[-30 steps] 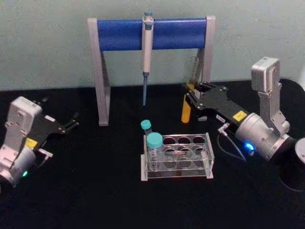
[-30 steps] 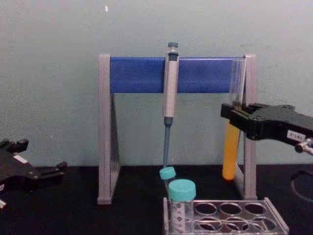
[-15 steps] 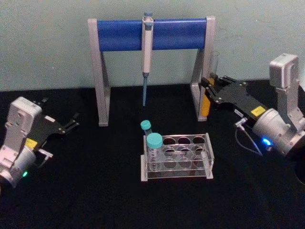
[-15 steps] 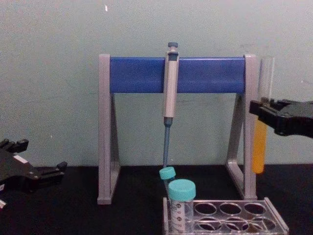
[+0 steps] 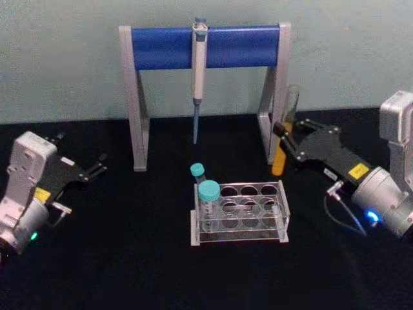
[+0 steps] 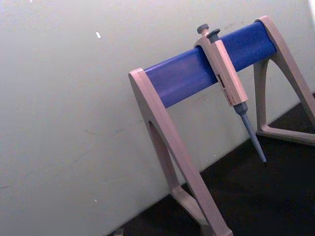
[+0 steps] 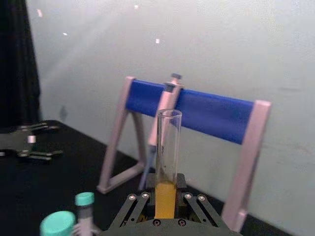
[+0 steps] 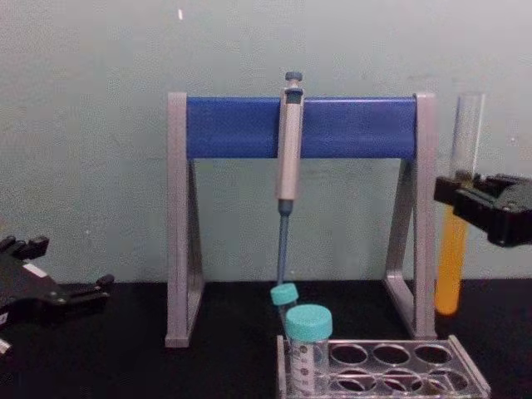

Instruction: Pick up the test tube from the test tube rack, shake it, then place it back into the test tube rack.

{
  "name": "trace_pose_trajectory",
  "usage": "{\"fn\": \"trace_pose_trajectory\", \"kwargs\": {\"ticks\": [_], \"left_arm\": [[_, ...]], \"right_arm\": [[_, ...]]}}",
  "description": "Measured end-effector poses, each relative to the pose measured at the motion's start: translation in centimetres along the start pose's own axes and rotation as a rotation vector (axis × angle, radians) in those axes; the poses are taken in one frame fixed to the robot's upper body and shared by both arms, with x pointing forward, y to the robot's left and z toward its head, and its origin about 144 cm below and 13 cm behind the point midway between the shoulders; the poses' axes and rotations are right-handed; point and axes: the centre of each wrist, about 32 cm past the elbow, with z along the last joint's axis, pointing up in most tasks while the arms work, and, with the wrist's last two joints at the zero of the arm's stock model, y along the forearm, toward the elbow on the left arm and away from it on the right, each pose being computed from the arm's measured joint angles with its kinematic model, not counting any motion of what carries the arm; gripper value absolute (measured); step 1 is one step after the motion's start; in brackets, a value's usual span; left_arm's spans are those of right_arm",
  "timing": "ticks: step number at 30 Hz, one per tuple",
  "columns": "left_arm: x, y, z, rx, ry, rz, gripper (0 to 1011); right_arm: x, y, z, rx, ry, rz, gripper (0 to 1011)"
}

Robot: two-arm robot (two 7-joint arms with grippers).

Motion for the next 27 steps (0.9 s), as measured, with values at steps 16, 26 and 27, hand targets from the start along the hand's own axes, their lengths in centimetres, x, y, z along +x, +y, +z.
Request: {"fn": "trace_pose_trajectory", "kwargs": {"ticks": [16, 26, 27], "left_arm": [[0.0, 0.0, 0.0, 0.0, 0.0, 0.0, 1001], [0.0, 0.0, 0.0, 0.0, 0.0, 0.0, 1002], [0.0, 0.0, 0.0, 0.0, 0.0, 0.0, 1001]], "right_arm": [[-2.8, 2.3, -0.4, -0.004, 0.032, 0.13, 234], [-2.0, 4.8, -0.6, 0.019, 0.024, 0.11, 234], [-1.8, 5.0, -0.6, 0.02, 0.023, 0.105, 234]]}}
